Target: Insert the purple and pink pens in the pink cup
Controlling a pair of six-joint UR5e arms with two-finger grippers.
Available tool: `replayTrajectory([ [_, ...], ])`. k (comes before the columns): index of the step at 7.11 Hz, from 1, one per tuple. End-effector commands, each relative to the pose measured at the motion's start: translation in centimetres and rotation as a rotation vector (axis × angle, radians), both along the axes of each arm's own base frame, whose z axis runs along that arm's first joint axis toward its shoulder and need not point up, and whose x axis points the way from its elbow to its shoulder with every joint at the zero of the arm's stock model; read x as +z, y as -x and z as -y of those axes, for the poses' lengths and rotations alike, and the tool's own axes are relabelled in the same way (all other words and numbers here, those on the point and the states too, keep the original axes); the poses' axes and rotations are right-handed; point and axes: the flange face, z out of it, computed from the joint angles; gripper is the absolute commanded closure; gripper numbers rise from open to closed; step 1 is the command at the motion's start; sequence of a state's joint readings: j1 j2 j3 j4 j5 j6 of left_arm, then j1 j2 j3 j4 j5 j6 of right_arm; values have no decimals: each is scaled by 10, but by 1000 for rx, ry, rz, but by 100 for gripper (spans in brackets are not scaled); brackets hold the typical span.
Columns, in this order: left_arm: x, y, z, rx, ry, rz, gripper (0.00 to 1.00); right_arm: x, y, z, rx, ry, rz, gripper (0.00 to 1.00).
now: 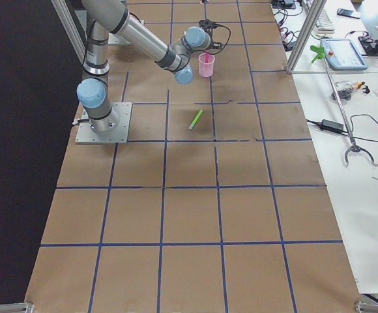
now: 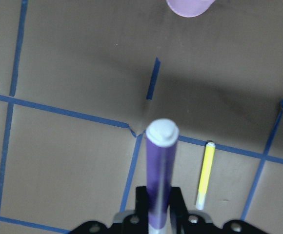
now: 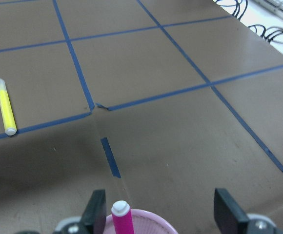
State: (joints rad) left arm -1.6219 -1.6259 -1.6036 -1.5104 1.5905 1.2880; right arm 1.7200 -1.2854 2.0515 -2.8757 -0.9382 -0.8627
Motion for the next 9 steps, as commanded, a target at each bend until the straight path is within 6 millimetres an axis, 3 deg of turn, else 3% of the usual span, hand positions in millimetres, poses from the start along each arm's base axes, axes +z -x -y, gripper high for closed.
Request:
replayTrajectory([
  [1, 2, -1, -15, 2, 4, -5, 99, 77, 27, -18, -91, -164, -201, 10],
  [4, -3, 1, -14, 13, -4, -13, 98, 193, 87, -2, -218, -424, -413, 1],
  [5, -10, 9, -12, 21, -20, -88, 98, 221, 123, 4, -344, -513, -424, 0],
  [6, -19, 21, -1, 22, -9, -187, 97, 242, 150, 5, -562, -614, -435, 0],
  [7, -25, 31, 5, 16, 41, -275, 97, 248, 161, 5, -771, -663, -472, 0],
  [9, -53, 55, 19, 132, 138, -366, 97, 258, 161, 1, -1204, -780, -335, 0],
])
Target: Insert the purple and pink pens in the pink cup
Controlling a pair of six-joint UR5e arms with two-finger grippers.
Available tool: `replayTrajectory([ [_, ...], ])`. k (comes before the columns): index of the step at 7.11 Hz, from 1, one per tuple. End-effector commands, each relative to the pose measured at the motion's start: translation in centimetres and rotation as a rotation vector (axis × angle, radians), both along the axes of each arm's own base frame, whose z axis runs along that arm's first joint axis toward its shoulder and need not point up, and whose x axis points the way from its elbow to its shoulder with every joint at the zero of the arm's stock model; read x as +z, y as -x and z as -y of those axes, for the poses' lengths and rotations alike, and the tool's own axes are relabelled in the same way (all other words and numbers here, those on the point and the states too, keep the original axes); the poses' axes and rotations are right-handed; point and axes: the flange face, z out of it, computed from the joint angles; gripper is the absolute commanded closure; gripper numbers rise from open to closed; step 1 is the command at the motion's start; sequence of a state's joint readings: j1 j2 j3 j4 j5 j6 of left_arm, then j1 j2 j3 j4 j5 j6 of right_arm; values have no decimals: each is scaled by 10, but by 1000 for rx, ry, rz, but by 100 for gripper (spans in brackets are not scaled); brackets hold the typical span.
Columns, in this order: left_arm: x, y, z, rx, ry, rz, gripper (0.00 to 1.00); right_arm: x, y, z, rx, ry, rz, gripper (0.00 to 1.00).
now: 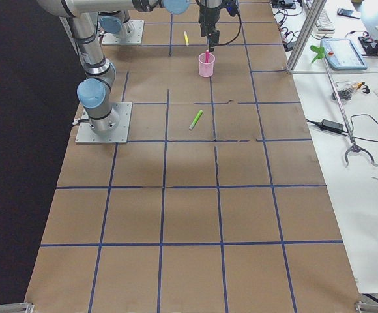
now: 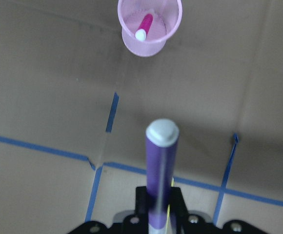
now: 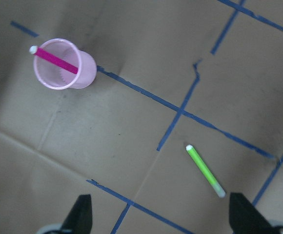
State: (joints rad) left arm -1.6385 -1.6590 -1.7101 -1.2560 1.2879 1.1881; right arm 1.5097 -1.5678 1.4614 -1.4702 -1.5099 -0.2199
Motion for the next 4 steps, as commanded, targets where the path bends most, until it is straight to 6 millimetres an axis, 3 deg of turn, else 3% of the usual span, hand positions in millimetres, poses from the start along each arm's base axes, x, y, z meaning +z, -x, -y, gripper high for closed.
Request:
replayTrajectory([
  [1, -19, 45, 13, 68, 108, -74, 97, 5, -8, -5, -296, -10, -11, 0],
  [3, -35, 92, 20, 174, 131, -125, 97, -4, -35, -16, -290, -34, -38, 0],
  [4, -46, 105, 21, 197, 130, -138, 97, -15, -41, -16, -278, -42, -72, 0],
])
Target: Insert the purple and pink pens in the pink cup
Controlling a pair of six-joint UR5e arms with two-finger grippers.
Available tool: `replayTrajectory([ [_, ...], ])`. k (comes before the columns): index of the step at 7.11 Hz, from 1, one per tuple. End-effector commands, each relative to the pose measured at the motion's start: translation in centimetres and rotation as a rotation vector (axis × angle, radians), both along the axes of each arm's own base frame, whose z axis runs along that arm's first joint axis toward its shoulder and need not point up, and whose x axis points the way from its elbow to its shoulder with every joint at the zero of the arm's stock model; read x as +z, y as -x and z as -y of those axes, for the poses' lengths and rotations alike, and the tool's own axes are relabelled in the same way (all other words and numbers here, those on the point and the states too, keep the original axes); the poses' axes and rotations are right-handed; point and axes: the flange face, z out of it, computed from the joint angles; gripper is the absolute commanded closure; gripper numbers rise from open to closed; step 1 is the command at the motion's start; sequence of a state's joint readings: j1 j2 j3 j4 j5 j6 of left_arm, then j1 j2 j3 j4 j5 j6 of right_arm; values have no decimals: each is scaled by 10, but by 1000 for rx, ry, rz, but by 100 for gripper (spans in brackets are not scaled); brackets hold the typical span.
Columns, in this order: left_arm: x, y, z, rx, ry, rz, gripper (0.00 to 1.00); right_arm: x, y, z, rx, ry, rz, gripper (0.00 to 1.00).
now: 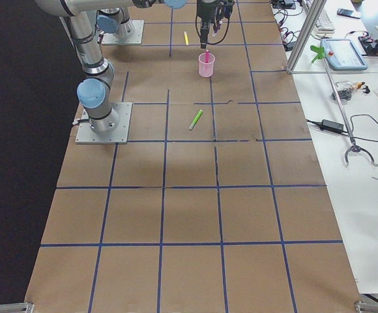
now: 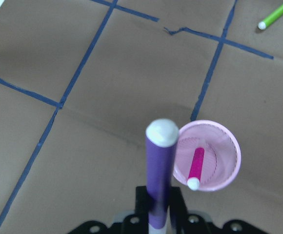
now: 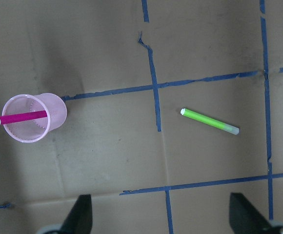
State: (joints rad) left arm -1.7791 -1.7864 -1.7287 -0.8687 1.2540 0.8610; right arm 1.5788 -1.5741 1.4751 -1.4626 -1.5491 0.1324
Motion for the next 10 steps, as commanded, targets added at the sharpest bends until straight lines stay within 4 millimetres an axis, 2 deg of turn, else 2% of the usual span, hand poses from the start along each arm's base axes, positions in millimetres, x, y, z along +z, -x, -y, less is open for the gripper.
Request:
replayTrajectory([
  [1, -32, 34, 1, 58, -8, -38, 97, -12, -4, -1, 9, -19, -37, 0],
  [3, -69, 69, 2, 69, 32, -75, 97, -10, 1, -1, -17, -17, -38, 0],
  [4, -70, 72, -8, 58, 28, -73, 97, -7, 12, -1, -43, -17, -33, 0],
  [5, -80, 68, -25, 56, 4, -64, 97, -4, 19, -2, -56, -11, -33, 0],
  [7, -79, 58, -51, 57, 0, -59, 97, -6, 18, -3, -91, -17, -35, 0],
  [8, -80, 57, -54, 57, -5, -57, 97, -6, 18, -3, -93, -19, -36, 0],
  [10, -94, 56, -48, 56, -7, -56, 95, -6, 18, -3, -93, -19, -36, 0],
])
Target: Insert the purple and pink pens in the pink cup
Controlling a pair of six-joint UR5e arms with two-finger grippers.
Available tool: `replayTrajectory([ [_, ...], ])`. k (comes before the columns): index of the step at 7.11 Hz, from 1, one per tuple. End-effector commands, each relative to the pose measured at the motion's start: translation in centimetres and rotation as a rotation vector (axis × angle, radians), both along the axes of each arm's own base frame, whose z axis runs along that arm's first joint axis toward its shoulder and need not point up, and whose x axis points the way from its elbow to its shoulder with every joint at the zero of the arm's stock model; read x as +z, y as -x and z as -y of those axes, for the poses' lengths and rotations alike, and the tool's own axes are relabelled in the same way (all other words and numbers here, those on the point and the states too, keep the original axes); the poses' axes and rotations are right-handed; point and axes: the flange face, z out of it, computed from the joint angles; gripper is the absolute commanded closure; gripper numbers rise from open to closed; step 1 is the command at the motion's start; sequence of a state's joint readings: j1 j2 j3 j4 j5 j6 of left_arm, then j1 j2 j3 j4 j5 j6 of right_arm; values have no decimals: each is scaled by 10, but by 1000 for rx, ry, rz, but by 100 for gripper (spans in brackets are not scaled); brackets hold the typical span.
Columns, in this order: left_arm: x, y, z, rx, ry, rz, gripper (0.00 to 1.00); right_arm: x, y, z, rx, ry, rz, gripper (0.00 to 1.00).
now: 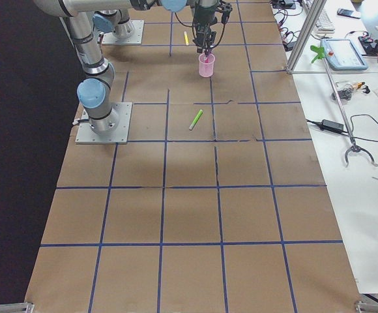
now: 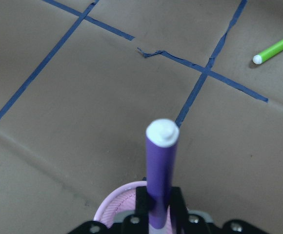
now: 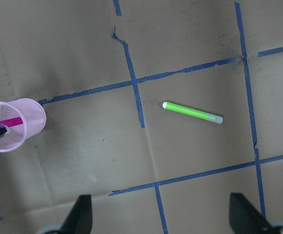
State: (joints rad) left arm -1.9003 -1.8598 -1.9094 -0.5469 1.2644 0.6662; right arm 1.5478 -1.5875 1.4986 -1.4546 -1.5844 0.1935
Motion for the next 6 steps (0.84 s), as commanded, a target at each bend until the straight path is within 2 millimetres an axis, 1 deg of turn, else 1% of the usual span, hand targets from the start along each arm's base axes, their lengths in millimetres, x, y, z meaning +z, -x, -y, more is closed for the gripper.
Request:
replayTrajectory([
  [1, -9, -3, 4, 6, -2, 3, 94, 1, 0, 0, 0, 3, 0, 0],
  [2, -9, -4, 5, 7, 1, 2, 91, 1, 0, 1, 6, 9, 1, 0],
  [3, -3, -3, 7, 7, 31, -10, 65, 4, 0, 0, 6, 18, 4, 0],
  [4, -1, -4, 9, 12, 56, -23, 29, 7, -2, -1, 6, 26, 15, 0],
  [5, -1, -5, 10, 18, 53, -22, 3, 6, -2, 0, 9, 22, 16, 0],
  [6, 4, -6, 9, 25, 63, -13, 2, 1, -1, 2, 11, 12, 9, 0],
])
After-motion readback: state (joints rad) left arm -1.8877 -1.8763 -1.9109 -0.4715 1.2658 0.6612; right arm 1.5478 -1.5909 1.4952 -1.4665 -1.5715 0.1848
